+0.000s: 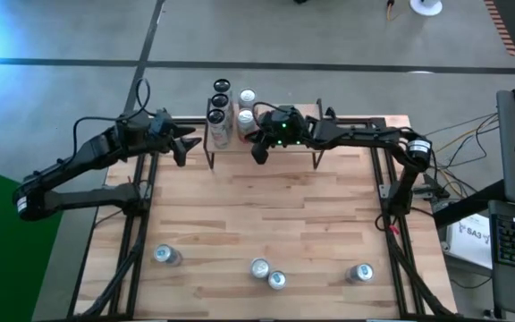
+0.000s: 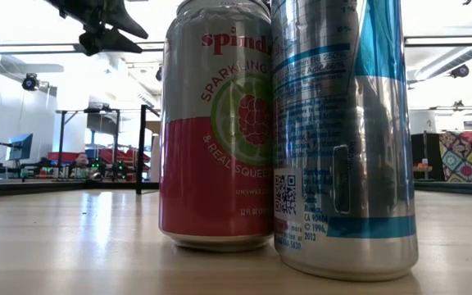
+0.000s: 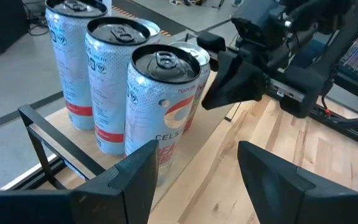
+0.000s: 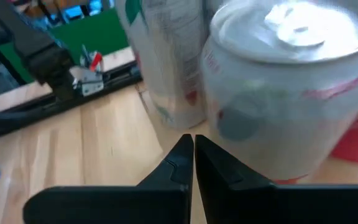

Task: Place canned beverage on shelf
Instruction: Put the top pink-white soda can on the shelf aligned with the other pink-white soda can

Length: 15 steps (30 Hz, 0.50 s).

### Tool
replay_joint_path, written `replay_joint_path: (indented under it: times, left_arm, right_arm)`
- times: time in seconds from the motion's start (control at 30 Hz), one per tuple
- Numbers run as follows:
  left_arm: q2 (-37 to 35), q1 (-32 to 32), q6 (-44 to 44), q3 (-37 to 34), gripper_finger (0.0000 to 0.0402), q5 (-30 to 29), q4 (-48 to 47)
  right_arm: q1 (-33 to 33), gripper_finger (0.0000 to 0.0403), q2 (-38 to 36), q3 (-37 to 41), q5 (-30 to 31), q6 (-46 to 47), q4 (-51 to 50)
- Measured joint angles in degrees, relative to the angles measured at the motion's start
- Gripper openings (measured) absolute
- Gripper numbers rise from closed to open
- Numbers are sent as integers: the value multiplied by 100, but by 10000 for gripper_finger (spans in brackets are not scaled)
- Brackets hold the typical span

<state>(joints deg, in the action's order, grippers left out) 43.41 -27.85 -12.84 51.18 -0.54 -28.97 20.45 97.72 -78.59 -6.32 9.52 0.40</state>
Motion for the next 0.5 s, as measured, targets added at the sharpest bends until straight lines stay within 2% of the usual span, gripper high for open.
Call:
replay_joint_path:
  times: [0.1,0.27,0.5]
  left_arm:
    - [10,2,-41,0,205,0,-10]
    - [-5,4,-104,0,205,3,-50]
    - [16,-1,-8,0,205,1,-42]
  right_arm:
    - [-39,9,67,-4,88,5,-13]
    - [-71,9,35,-9,625,-57,-8]
    - [97,9,30,-63,784,-218,36]
